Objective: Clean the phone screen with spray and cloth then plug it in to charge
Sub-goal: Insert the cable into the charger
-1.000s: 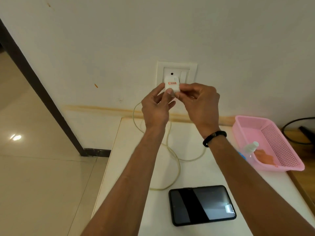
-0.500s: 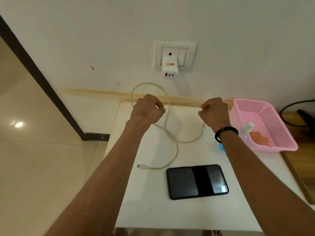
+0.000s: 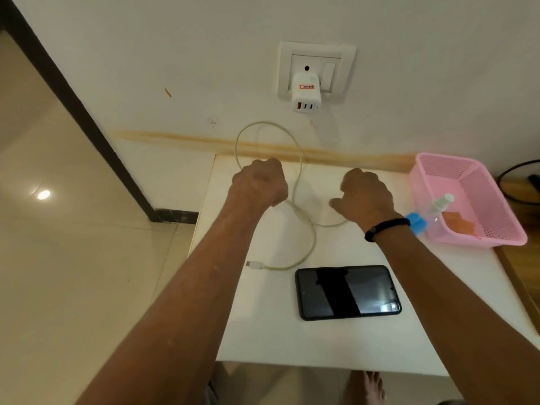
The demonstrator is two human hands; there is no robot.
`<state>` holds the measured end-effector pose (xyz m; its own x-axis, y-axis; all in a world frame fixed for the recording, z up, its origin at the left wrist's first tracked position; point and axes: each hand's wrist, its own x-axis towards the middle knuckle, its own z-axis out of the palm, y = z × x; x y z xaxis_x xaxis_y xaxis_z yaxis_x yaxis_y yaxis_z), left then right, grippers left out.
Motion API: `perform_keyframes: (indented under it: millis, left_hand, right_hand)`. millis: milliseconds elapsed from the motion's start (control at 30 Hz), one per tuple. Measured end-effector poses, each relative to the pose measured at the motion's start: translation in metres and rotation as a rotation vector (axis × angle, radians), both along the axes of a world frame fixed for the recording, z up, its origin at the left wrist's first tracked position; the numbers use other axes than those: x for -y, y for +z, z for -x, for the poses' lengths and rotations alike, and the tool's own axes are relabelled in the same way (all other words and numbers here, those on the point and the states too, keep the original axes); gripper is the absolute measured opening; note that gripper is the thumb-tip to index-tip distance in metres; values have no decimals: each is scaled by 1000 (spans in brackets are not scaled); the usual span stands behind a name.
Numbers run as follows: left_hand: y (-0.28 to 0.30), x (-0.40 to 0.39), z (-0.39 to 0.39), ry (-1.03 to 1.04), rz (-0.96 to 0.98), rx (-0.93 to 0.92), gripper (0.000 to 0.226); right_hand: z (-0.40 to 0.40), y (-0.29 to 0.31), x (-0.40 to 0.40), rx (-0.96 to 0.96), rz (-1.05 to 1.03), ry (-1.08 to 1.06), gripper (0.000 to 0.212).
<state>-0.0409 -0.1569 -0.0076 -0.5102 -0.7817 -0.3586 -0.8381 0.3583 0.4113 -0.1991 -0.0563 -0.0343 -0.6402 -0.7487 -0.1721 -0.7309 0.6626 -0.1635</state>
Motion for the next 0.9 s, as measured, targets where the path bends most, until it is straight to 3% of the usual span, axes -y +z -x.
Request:
perform_keyframes:
  millis: [100, 167, 267, 400, 667, 800, 900]
  left_hand:
    - [0, 2, -1, 48, 85, -18, 30]
    - [0, 3, 0, 73, 126, -19, 23]
    - [-2, 4, 1, 90, 124, -45, 24]
    - [3, 9, -1, 170, 159, -170, 29]
    - [21, 8, 12, 343, -10, -954, 38]
    - [27, 6, 14, 375, -109, -1110, 45]
    - [28, 7, 13, 375, -81, -1112, 45]
  right_hand:
    - [-58, 10, -9, 250, 106, 254, 28]
    - [-96, 12, -19, 380, 47, 432, 32]
    - [-124, 1, -26, 323, -96, 542, 36]
    - [-131, -11, -26, 188, -137, 628, 14]
    - [-129, -17, -23, 198, -107, 621, 13]
    - [-105, -8, -13, 286, 24, 483, 6]
    - [-68, 15, -2, 409, 409, 199, 10]
